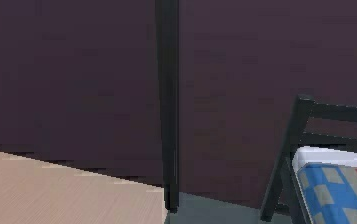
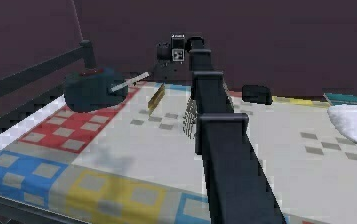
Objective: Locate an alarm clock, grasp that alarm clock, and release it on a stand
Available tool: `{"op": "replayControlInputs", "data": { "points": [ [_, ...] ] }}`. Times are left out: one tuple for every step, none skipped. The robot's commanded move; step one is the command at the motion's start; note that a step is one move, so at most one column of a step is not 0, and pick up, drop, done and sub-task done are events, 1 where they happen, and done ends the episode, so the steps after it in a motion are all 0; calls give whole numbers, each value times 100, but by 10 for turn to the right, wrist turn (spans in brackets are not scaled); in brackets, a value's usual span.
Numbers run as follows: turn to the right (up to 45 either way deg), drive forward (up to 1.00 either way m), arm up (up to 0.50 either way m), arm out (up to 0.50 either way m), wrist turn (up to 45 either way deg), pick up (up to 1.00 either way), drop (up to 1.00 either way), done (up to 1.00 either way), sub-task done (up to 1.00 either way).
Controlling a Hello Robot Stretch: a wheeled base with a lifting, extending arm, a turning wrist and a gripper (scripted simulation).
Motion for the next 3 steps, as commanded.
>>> {"op": "replayControlInputs", "data": {
  "points": [
    [0,0,0,0,-450,0,0,0,0],
    [0,0,0,0,-300,0,0,0,0],
    [0,0,0,-44,0,0,0,0,0]
  ]
}}
